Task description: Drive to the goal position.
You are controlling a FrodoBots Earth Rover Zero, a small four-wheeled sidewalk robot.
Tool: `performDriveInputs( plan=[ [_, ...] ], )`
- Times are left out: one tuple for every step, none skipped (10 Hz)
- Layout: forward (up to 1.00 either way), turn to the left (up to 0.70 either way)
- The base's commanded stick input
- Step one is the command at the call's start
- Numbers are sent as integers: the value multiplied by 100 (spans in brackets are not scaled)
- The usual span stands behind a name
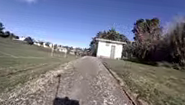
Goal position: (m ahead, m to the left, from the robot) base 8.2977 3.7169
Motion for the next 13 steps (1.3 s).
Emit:
performDriveInputs(
  plan=[
    [50,0],
    [50,0],
    [50,0],
    [50,0],
    [50,0],
    [50,0],
    [50,0],
    [50,0],
    [50,0],
    [50,0],
    [50,0],
    [50,0],
    [50,0]
  ],
)
